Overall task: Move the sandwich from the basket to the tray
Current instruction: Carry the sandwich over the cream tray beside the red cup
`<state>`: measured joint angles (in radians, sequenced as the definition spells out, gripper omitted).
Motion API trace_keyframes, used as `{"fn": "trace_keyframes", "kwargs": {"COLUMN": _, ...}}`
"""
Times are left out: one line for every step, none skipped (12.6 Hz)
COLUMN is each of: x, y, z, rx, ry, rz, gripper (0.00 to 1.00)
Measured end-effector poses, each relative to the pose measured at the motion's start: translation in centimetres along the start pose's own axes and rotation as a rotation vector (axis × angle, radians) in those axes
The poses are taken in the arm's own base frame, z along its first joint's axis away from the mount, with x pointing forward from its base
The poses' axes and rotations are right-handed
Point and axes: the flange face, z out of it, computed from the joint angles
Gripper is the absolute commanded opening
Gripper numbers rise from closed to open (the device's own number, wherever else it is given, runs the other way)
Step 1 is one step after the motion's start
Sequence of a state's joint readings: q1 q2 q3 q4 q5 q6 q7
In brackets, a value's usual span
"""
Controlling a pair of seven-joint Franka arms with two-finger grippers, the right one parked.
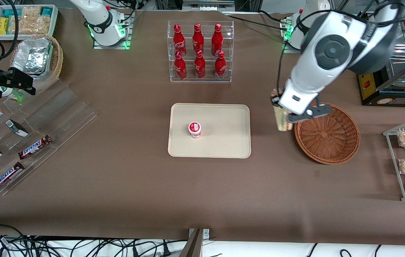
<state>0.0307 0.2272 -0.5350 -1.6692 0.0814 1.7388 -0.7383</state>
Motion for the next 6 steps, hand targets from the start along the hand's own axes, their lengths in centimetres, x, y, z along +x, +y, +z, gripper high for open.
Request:
{"fn": "trace_keyframes", "kwargs": {"x": -1.0, "y": 1.8, "z": -0.1, "rx": -0.021, "ry": 0.012, "rz": 0.023, "gripper": 0.21}}
{"fn": "trace_keyframes", "kwargs": {"x": -1.8, "y": 3.5, "z": 0.0, "rx": -0.051, "ry": 0.030, "rz": 0.020, "gripper": 0.21}}
{"fn": "trace_keyframes", "kwargs": {"x": -2.4, "y": 5.4, "z": 0.4, "rx": -0.084, "ry": 0.048, "rz": 0.006, "gripper": 0.20}}
{"fn": "trace_keyframes", "kwargs": {"x": -3.1, "y": 7.8, "z": 1.5, "rx": -0.117, "ry": 0.075, "rz": -0.014, "gripper": 0.20}}
{"fn": "trace_keyframes", "kwargs": {"x": -3.6, "y": 9.6, "z": 2.9, "rx": -0.123, "ry": 0.099, "rz": -0.028, "gripper": 0.21}}
{"fn": "trace_keyframes", "kwargs": {"x": -3.8, "y": 11.2, "z": 4.5, "rx": -0.124, "ry": 0.129, "rz": -0.044, "gripper": 0.20}}
